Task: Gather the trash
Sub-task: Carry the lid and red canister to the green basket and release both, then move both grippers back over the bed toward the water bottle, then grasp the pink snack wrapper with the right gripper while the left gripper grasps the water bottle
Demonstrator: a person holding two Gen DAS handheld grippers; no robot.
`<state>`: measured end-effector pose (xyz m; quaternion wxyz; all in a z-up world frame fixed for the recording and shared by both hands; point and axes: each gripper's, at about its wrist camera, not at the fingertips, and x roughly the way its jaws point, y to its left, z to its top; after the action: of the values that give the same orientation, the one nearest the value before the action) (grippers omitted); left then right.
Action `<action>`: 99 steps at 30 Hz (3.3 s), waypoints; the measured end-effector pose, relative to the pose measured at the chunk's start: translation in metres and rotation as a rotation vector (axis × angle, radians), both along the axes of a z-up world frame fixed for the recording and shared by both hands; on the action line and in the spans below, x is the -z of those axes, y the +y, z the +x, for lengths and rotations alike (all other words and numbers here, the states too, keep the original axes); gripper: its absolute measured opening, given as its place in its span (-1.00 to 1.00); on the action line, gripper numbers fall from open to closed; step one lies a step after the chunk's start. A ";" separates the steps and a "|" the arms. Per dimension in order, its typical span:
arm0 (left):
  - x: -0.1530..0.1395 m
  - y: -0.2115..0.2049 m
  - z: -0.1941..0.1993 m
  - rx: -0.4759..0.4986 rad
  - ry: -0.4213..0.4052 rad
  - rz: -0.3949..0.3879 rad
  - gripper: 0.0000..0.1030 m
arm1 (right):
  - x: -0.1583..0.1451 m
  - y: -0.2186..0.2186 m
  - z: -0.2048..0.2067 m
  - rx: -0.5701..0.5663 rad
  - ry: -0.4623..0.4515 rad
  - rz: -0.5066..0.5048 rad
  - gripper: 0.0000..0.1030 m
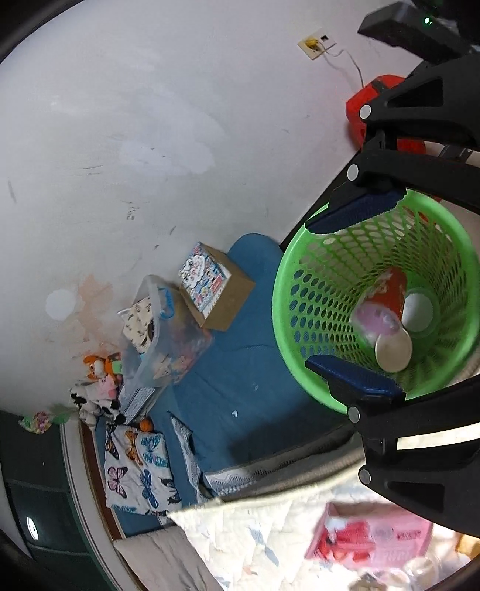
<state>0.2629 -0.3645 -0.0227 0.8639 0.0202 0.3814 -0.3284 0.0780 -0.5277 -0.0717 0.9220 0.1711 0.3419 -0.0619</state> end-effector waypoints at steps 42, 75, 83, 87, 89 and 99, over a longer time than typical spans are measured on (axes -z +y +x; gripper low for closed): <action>-0.003 0.401 -0.118 -0.674 -0.024 -0.003 0.35 | -0.044 0.219 0.130 -0.436 0.025 0.069 0.79; 0.045 0.459 -0.128 -0.771 0.106 -0.001 0.37 | 0.006 0.243 0.267 -0.318 0.290 0.221 0.11; 0.057 0.454 -0.121 -0.759 0.143 0.012 0.37 | -0.009 0.241 0.257 -0.322 0.227 0.190 0.03; 0.060 0.455 -0.107 -0.787 0.171 0.012 0.37 | -0.024 0.238 0.250 -0.326 0.179 0.174 0.01; 0.061 0.457 -0.099 -0.806 0.194 0.005 0.37 | -0.032 0.236 0.245 -0.332 0.153 0.167 0.01; 0.061 0.455 -0.069 -0.833 0.194 0.054 0.37 | -0.060 0.220 0.225 -0.350 0.075 0.170 0.01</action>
<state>0.1934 0.0902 -0.0837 0.8820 -0.1442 0.4448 0.0584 0.3033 -0.3072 -0.0117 0.8876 0.1839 0.4045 0.1219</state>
